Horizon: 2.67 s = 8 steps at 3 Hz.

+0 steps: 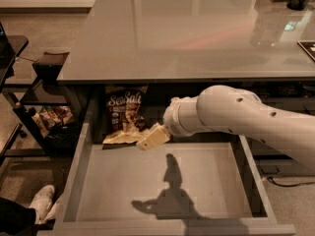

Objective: Pick brown chip bag from top drawer and place on counter

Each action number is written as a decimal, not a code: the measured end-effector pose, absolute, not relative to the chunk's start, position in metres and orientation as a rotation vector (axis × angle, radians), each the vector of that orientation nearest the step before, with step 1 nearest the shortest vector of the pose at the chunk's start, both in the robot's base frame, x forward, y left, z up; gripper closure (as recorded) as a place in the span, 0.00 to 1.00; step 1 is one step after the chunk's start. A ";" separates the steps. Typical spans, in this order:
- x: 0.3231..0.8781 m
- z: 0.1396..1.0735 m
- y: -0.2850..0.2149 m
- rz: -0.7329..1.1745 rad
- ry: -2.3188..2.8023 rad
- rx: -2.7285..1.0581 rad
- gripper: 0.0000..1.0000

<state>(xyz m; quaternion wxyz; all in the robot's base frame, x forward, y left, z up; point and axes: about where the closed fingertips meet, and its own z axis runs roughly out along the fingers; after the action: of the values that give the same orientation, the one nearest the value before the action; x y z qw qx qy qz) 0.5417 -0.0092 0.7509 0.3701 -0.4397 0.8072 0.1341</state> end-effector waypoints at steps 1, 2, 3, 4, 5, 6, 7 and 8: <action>0.542 0.751 -0.009 0.343 2.071 -1.129 0.00; 0.543 0.745 -0.001 0.369 2.058 -1.108 0.00; 0.556 0.717 0.021 0.401 2.054 -1.062 0.00; 0.582 0.696 0.045 0.397 2.038 -0.990 0.00; 0.623 0.659 0.092 0.395 2.032 -0.927 0.00; 0.623 0.659 0.092 0.395 2.032 -0.927 0.00; 0.631 0.652 0.103 0.404 2.021 -0.911 0.00; 0.646 0.639 0.124 0.400 2.011 -0.917 0.00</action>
Offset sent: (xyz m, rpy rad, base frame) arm 0.0045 0.0163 -0.0161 0.0730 -0.0032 -0.0120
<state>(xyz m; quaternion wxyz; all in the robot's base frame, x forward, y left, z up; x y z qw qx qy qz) 0.6462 0.1242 0.6394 0.4330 -0.3681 0.8070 0.1605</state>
